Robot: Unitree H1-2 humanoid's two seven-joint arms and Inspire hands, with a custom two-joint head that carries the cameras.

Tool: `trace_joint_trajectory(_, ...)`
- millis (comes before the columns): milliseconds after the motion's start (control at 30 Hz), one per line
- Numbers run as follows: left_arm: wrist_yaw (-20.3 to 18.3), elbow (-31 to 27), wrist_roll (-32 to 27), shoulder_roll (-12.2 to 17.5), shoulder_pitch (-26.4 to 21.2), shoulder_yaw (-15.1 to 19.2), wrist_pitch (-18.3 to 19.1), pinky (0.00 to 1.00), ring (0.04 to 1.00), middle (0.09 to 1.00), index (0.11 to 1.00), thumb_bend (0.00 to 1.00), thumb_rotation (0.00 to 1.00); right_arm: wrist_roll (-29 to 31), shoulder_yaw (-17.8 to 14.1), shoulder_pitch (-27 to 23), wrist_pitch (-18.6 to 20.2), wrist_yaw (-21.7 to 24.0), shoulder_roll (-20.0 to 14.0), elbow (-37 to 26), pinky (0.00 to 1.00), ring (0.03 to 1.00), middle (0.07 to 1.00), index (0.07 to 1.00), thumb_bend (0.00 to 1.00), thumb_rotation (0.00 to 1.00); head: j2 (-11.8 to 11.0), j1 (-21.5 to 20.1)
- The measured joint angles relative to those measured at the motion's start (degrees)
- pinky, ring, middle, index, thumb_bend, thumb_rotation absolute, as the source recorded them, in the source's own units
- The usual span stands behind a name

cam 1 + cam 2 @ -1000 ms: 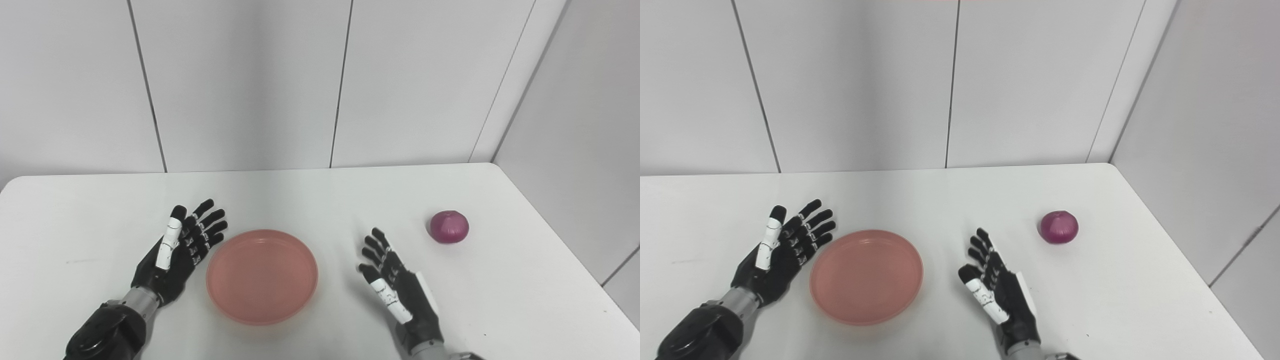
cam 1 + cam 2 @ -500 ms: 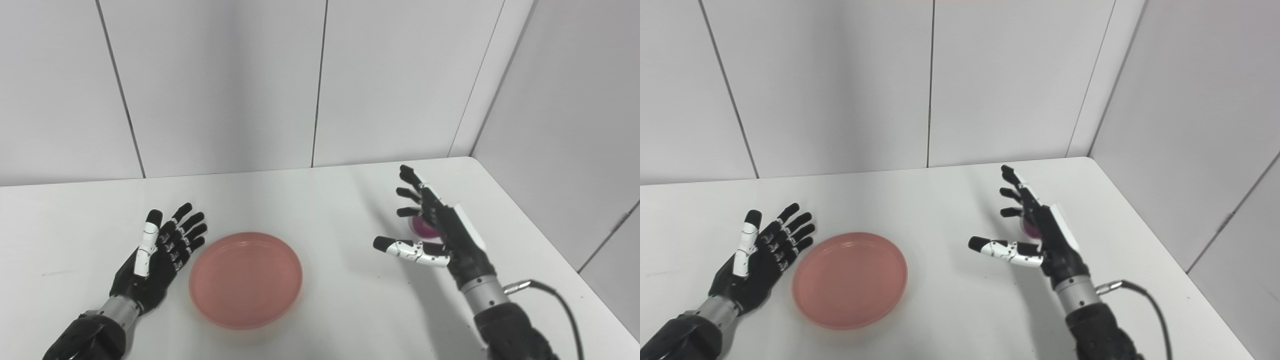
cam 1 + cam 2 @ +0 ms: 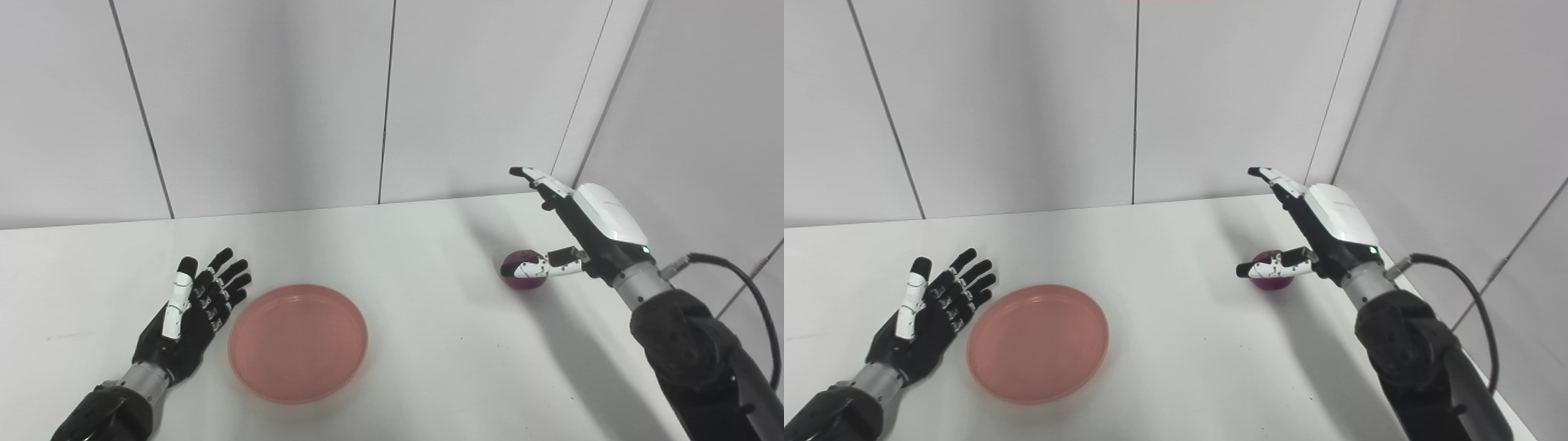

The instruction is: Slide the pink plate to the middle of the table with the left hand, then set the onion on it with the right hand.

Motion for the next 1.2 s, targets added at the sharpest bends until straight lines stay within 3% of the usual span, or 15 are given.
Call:
trace_joint_trajectory(167, 0.0, 0.2, -0.1, 0.0, 0.0, 0.2, 0.0, 1.00, 0.956, 0.948, 0.968, 0.74, 0.91, -3.2, 2.0, -4.2, 0.1, 5.2, -3.0, 1.7, 0.61, 0.775, 0.834, 0.844, 1.00, 0.27, -0.3, 0.2)
trace_joint_trajectory(267, 0.0, 0.4, 0.0, 0.0, -0.2, 0.1, 0.0, 1.00, 0.956, 0.950, 0.970, 0.74, 0.91, -5.9, 5.1, -7.0, 0.1, 8.7, -3.9, 3.4, 0.61, 0.782, 0.831, 0.823, 1.00, 0.27, -0.4, 0.3)
trace_joint_trajectory(667, -0.5, 0.5, -0.1, 0.1, -0.4, 0.1, 0.0, 0.99, 0.953, 0.947, 0.971, 0.75, 0.92, -12.1, 12.5, -13.1, -0.7, 15.3, -3.5, 10.5, 0.67, 0.865, 0.854, 0.793, 1.00, 0.26, -0.4, 0.5)
trace_joint_trajectory(800, -0.5, 0.5, -0.1, 0.1, -0.4, 0.1, 0.0, 0.98, 0.952, 0.947, 0.969, 0.76, 0.92, -12.4, 13.7, -13.6, -1.0, 16.2, -3.1, 12.7, 0.67, 0.879, 0.854, 0.782, 1.00, 0.26, -0.4, 0.5)
trace_joint_trajectory(1067, -0.9, 0.5, -0.1, 0.3, -0.4, 0.1, 0.0, 0.99, 0.953, 0.943, 0.969, 0.74, 0.92, -14.6, 15.4, -13.8, -1.6, 16.8, -3.0, 15.6, 0.83, 0.915, 0.873, 0.796, 1.00, 0.28, -0.4, 0.3)
trace_joint_trajectory(1200, -0.9, 0.6, -0.1, 0.3, -0.4, 0.1, 0.0, 0.98, 0.953, 0.944, 0.969, 0.74, 0.93, -15.6, 15.6, -14.4, -1.6, 17.4, -3.0, 16.8, 0.80, 0.915, 0.880, 0.802, 1.00, 0.30, -0.4, 0.2)
